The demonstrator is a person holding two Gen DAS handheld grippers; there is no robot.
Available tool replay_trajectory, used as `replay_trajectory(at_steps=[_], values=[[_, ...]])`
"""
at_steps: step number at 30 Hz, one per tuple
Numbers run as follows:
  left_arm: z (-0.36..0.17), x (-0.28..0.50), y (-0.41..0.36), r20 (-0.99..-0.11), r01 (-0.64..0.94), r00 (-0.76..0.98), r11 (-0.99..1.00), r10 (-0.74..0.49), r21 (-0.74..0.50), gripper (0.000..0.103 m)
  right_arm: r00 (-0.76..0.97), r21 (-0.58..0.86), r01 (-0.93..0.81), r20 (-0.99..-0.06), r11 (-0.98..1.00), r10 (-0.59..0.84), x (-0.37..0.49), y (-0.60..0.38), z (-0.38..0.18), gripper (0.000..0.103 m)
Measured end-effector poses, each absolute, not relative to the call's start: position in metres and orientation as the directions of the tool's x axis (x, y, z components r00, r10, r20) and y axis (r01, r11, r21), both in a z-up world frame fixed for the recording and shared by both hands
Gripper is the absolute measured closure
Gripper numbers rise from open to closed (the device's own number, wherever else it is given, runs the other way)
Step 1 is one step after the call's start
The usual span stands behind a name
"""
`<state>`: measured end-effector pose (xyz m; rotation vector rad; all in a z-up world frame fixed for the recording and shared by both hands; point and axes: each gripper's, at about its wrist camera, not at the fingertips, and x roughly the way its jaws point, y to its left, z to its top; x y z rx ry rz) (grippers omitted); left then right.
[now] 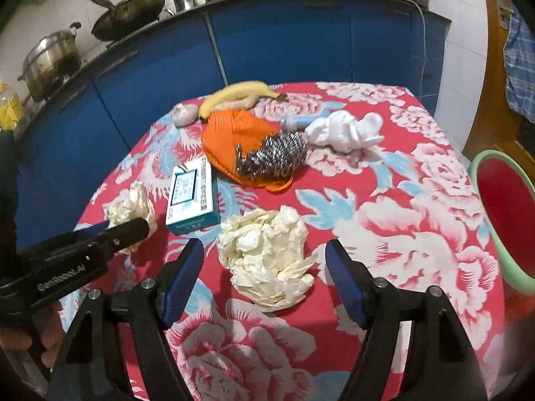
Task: Collect trash
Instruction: 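Grasp a crumpled tissue with the left gripper while the right gripper grasps another tissue, then carry both tissues over the red bucket and open both grippers to drop them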
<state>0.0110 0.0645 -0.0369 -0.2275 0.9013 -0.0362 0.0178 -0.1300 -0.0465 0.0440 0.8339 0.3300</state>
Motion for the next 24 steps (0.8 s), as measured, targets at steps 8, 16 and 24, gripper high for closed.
replay_trajectory(at_steps=[8, 16, 24], values=[[-0.041, 0.013, 0.063, -0.778, -0.056, 0.613, 0.975, -0.138, -0.217, 0.061, 0.59, 0.16, -0.269, -0.752, 0.95, 0.294, 0.027, -0.124, -0.061, 0.042], [-0.036, 0.013, 0.056, -0.772, -0.038, 0.62, 0.977, -0.142, -0.21, 0.061, 0.589, 0.179, -0.283, -0.743, 0.942, 0.318, 0.023, -0.127, -0.06, 0.056], [-0.023, 0.013, 0.043, -0.753, 0.005, 0.639, 0.98, -0.157, -0.199, 0.061, 0.634, 0.202, -0.263, -0.702, 0.944, 0.326, 0.012, -0.146, -0.042, 0.057]])
